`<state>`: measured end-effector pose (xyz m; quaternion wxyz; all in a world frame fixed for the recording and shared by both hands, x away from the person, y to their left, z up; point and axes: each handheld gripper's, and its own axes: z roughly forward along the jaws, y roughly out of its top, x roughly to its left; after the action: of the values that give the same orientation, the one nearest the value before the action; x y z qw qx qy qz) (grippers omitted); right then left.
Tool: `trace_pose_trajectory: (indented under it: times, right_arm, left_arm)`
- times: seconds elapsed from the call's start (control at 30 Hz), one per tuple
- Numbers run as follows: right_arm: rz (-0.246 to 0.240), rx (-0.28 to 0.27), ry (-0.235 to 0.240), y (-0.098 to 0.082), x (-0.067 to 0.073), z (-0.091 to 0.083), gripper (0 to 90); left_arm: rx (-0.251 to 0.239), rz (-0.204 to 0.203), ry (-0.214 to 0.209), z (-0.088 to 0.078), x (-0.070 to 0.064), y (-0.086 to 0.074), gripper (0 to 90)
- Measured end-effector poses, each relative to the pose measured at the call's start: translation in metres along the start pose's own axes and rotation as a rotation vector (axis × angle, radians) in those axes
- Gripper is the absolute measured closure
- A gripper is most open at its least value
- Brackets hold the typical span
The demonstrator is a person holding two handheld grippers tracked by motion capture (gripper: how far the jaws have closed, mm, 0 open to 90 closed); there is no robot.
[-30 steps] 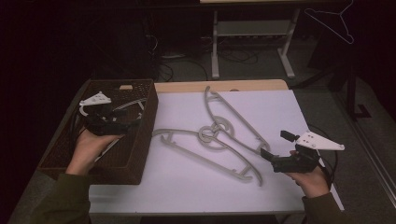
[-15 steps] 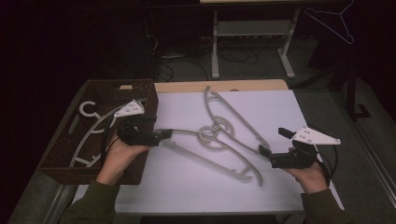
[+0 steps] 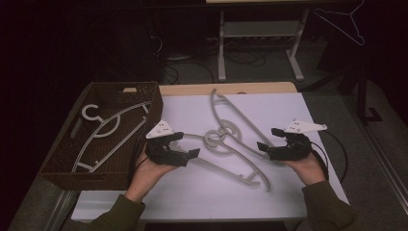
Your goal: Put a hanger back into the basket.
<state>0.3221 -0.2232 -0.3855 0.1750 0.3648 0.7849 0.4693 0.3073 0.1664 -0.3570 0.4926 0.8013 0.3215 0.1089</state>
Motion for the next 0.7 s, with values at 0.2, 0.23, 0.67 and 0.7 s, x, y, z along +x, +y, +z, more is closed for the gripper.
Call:
trace_pose_trajectory:
  times: [0.2,0.23,0.67,0.7]
  right_arm:
    - [0.005,0.101,0.048,-0.004,-0.004,0.034,36.3]
    - [0.005,0.101,0.048,-0.004,-0.004,0.034,36.3]
    - [-0.021,0.254,0.096,-0.005,-0.006,0.089,56.8]
    - [-0.017,0.265,0.096,-0.004,-0.007,0.091,57.0]
  left_arm:
    - [0.017,0.003,-0.002,0.008,-0.001,-0.016,13.1]
    - [0.020,0.007,-0.002,0.009,-0.001,-0.019,13.1]
    - [0.052,0.013,-0.003,0.017,-0.001,-0.031,13.1]
    - [0.050,0.011,-0.003,0.017,-0.001,-0.031,13.1]
